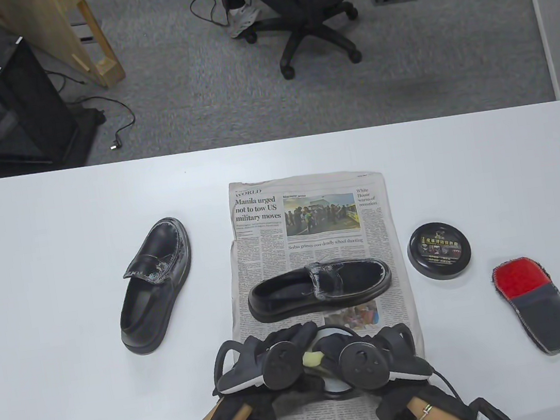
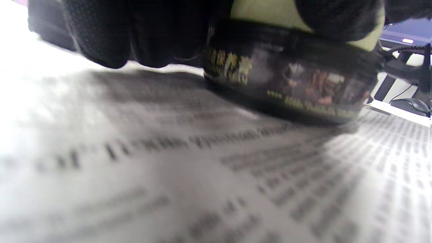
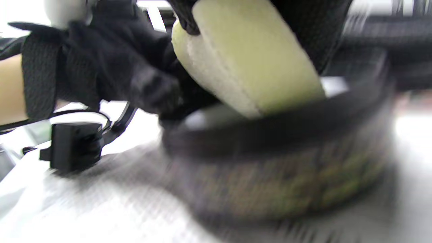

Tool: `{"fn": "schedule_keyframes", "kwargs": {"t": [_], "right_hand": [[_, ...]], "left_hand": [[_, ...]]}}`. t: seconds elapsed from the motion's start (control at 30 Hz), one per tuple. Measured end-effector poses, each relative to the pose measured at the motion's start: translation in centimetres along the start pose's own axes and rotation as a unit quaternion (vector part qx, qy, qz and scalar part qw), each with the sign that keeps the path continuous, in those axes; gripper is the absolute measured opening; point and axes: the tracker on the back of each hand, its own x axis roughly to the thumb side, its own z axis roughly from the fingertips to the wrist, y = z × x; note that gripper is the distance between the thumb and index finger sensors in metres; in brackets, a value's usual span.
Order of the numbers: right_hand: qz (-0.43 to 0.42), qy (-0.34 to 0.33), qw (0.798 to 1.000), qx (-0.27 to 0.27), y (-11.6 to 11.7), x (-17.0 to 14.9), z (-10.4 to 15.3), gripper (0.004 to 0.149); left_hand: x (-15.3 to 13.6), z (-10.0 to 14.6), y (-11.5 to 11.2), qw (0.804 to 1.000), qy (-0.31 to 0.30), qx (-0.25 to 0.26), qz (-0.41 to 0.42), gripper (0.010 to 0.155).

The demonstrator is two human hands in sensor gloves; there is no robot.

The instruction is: Dip and apply leather care cream with polishing sponge on shoes

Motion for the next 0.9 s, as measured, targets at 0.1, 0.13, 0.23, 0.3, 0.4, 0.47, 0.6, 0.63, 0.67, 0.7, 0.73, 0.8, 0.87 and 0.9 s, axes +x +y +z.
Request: {"fn": "schedule_keyframes", "kwargs": {"t": [0.1,0.13,0.23,0.3,0.4,0.47,0.6,0.63,0.67,0.7,0.73,0.8,0.87,0.9], "right_hand": [[0.046,0.025,0.993,-0.107,-3.3,-0.8,0.9,0.043],[0.075,0.037,0.988,-0.128,-4.0,-1.2,0.9,0.043],[0.174,0.111,0.962,-0.177,-5.0,-3.6,0.4,0.043],[0.196,0.160,0.954,-0.162,-4.3,-5.6,-0.6,0.043],[0.176,0.200,0.959,-0.091,-2.4,-8.4,-2.4,0.043],[0.125,0.197,0.970,-0.062,-1.4,-9.2,-3.1,0.044],[0.064,0.179,0.982,-0.010,0.2,-9.1,-4.1,0.052],[0.101,0.178,0.979,-0.010,0.2,-9.1,-4.3,0.054],[0.115,0.176,0.978,-0.001,0.3,-9.1,-4.3,0.057],[0.127,0.178,0.976,0.011,0.6,-9.1,-4.4,0.061],[0.142,0.180,0.973,0.012,0.7,-9.0,-4.5,0.057],[0.185,0.182,0.966,0.006,0.7,-9.1,-4.4,0.051],[0.219,0.192,0.957,-0.004,0.7,-9.6,-4.2,0.046],[0.241,0.191,0.952,0.002,0.7,-10.0,-3.8,0.045]], "left_hand": [[-0.3,0.9,2.9,0.996,0.011,0.085,-0.025,0.083],[-0.3,1.0,3.6,0.994,0.016,0.107,-0.025,0.081],[-1.0,0.7,5.4,0.982,0.059,0.178,-0.035,0.081],[-1.7,-0.6,5.8,0.979,0.099,0.168,-0.065,0.087],[-3.2,-3.5,5.4,0.981,0.146,0.087,-0.092,0.097],[-4.1,-4.9,4.7,0.982,0.161,0.050,-0.083,0.101],[-5.1,-6.0,3.3,0.979,0.179,0.033,-0.087,0.097],[-5.2,-6.1,3.3,0.978,0.180,0.055,-0.086,0.095],[-5.2,-6.2,3.2,0.979,0.181,0.046,-0.085,0.093],[-5.2,-6.2,3.1,0.977,0.185,0.045,-0.096,0.092],[-5.2,-6.3,3.1,0.974,0.189,0.052,-0.112,0.091],[-5.1,-6.3,2.9,0.971,0.196,0.060,-0.122,0.087],[-5.1,-6.3,2.7,0.969,0.200,0.068,-0.127,0.085],[-5.1,-6.3,2.7,0.969,0.201,0.070,-0.125,0.084]]}}
